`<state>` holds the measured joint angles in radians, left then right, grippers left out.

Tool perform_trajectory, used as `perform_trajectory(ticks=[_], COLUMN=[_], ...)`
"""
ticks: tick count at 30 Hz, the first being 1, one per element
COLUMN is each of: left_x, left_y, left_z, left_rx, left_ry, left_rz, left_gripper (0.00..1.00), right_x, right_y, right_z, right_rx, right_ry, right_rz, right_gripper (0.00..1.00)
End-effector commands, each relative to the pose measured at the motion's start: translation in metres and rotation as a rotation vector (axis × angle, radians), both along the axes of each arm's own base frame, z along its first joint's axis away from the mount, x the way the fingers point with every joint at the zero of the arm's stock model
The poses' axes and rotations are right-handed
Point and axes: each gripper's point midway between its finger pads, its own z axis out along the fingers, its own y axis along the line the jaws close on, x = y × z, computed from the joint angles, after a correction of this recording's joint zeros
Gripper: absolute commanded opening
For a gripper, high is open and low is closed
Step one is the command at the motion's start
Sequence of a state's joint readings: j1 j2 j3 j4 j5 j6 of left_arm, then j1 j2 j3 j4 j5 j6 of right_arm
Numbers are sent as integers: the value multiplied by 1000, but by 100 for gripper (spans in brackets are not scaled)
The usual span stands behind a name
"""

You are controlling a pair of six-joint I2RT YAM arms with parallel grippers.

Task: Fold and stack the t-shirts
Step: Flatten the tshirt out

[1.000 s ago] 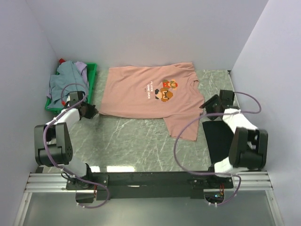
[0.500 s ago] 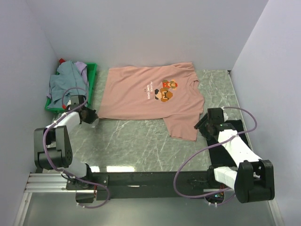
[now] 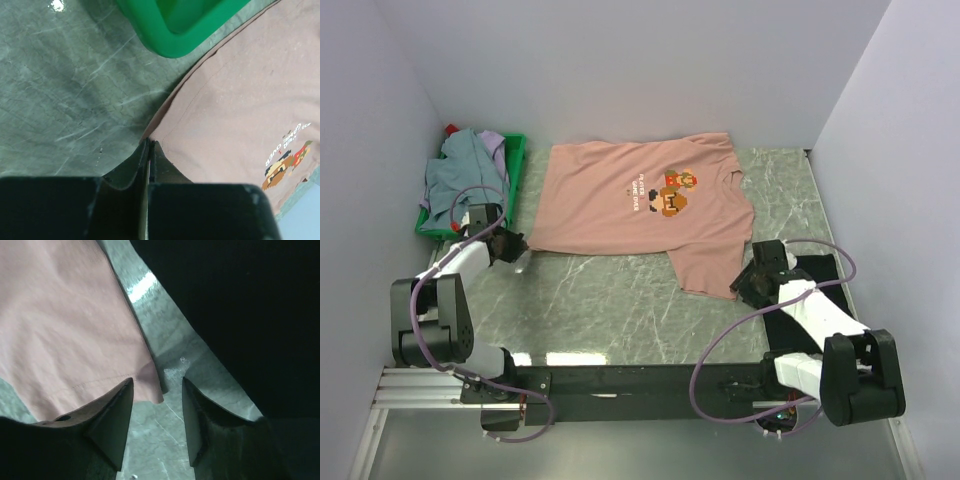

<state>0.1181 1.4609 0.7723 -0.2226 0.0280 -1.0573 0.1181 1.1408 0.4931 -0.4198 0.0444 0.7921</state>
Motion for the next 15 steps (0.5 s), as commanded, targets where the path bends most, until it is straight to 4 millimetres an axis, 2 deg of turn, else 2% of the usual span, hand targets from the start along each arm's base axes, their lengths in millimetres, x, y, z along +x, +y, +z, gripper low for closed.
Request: perform_trajectory(ticks=[1, 2, 3, 4, 5, 6, 10, 15], left_x=[4, 4, 4, 3, 2, 2, -5, -17], left_y=[4, 3, 3, 3, 3, 3, 3, 11], left_z=[7, 7, 7, 5, 4, 5, 4, -2], left_rx=[34, 33, 35, 34, 33, 36, 38, 73], left_ry=[-41, -40, -41, -37, -34, -35, -27, 7], left_rz=[-8, -10, -10, -11, -9, -10, -7, 24], left_gripper=[4, 4, 3, 3, 2, 2, 1, 1], right_x=[4, 2, 3, 2, 1, 1, -1, -22], right_y=[4, 6, 8, 9, 8, 8, 6, 4], right_z=[-3, -6, -6, -7, -6, -4, 17, 45], right_rx=[7, 12, 18, 22, 21, 17, 12, 10], right_ry=[-19, -12, -14, -10, -12, -14, -64, -115], right_rz=[1, 7, 11, 17, 20, 21, 37, 64], right_gripper=[44, 38, 22, 13, 4, 0, 0, 0])
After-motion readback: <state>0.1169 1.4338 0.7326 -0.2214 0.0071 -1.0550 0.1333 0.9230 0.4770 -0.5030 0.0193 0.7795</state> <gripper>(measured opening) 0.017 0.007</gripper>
